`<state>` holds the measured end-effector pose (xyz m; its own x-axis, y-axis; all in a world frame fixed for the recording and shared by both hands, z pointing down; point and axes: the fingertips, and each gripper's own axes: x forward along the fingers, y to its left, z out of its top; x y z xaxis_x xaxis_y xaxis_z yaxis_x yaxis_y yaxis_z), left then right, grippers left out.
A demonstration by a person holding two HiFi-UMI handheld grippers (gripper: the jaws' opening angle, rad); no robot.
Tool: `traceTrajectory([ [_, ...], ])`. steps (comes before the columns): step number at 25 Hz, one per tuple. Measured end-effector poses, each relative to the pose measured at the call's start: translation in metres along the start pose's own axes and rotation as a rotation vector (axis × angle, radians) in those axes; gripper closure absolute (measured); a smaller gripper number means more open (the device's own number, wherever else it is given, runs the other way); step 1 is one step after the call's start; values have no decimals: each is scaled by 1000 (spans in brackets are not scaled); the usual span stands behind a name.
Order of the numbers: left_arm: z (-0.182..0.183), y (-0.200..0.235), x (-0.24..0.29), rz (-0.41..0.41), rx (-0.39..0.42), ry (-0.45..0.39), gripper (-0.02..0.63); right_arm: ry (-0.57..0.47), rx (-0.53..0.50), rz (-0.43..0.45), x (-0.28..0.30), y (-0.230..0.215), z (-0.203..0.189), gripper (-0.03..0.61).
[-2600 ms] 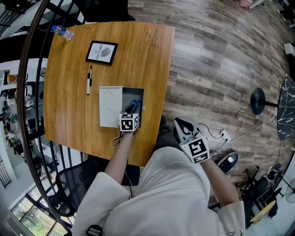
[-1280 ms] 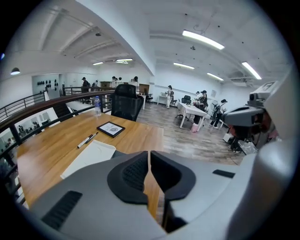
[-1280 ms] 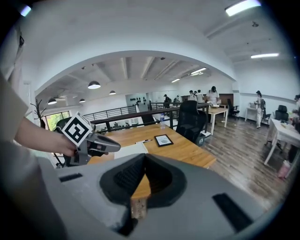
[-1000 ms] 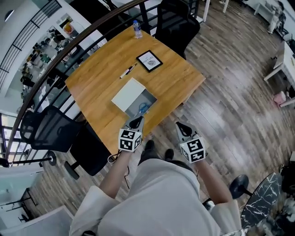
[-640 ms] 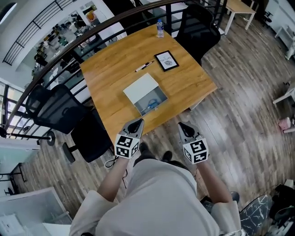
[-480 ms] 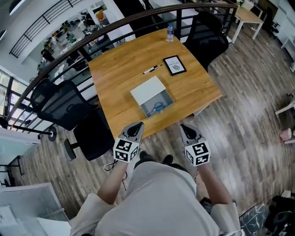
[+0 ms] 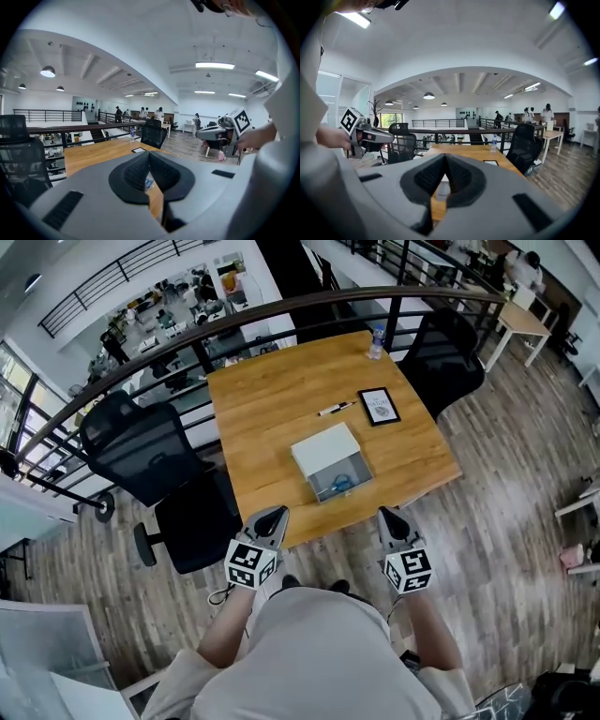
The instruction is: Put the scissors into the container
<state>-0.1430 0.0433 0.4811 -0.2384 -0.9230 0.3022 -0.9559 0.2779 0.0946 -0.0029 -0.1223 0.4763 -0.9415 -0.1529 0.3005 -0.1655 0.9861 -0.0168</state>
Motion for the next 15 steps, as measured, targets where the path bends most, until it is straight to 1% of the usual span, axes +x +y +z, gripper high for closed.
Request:
traceTrajectory([
  [6,1,21,-15,-11,6,-22,621,-44,-12,-20,7,15,19,577],
  [15,10,32,-22,-42,5,-53,621,-42,-13,-30,12,31,24,577],
])
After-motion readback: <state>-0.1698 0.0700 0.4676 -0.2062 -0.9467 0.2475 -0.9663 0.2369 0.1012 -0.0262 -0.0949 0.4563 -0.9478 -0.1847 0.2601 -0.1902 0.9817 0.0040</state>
